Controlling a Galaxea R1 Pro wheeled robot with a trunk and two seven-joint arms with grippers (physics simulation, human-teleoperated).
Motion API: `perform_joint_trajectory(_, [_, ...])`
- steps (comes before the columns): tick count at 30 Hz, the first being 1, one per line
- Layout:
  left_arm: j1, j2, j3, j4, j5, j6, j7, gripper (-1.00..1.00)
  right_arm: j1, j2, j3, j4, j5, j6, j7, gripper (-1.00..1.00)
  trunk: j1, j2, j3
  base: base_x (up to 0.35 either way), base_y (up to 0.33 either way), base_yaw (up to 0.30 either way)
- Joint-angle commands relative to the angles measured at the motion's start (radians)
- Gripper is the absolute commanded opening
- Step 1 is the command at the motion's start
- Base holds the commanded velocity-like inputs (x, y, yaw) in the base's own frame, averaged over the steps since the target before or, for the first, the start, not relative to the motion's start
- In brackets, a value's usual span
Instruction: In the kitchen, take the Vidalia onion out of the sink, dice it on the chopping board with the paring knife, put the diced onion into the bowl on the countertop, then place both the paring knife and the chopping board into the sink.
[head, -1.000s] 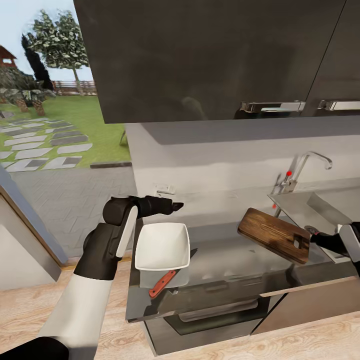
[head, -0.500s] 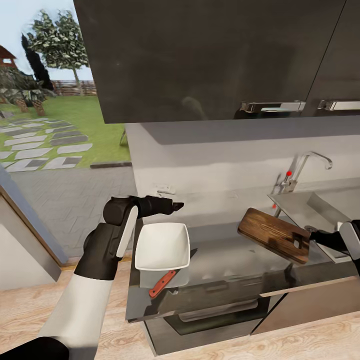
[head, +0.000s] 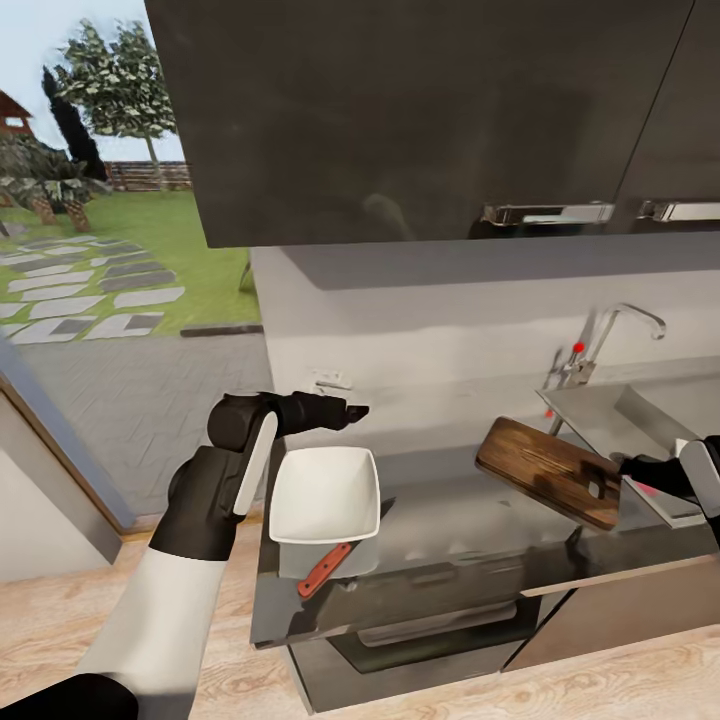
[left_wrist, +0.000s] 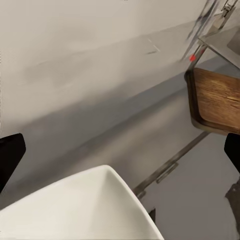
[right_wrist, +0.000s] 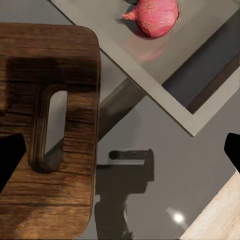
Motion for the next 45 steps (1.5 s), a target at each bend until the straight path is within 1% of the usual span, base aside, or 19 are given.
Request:
perform_joint_trajectory(1, [-0.001,0.000,0.000,-0.001,0.001,0.005,-0.001,1.00,-0.001,0.000,0.000,-0.001,-0.011,0.003,-0.009,1.00,0.001,-0.002,-0.002,0.180,0.000,0.000])
perform_joint_trajectory(8, [-0.001,0.000,0.000,-0.001,0.001,0.005,-0.001,1.00,-0.001,0.000,0.001,-0.001,-0.011,0.003,-0.010,1.00,0.001,-0.002,-0.002,0.155,0.000,0.000])
perform_joint_trajectory(23, [-0.001,0.000,0.000,-0.001,0.001,0.005,-0.001,1.00,-0.001,0.000,0.001,0.002,-0.009,0.003,-0.017,1.00,0.001,-0.002,-0.002,0.013,0.000,0.000])
perform_joint_trajectory(35, [-0.001,0.000,0.000,-0.001,0.001,0.005,-0.001,1.00,-0.001,-0.002,0.001,0.013,-0.008,0.003,-0.082,1.00,0.001,-0.002,-0.002,0.000,0.000,0.000])
perform_joint_trajectory(45, [-0.001,0.000,0.000,-0.001,0.001,0.005,-0.001,1.00,-0.001,-0.003,0.001,0.014,-0.009,0.003,-0.089,1.00,0.001,-0.002,-0.002,0.000,0.000,0.000])
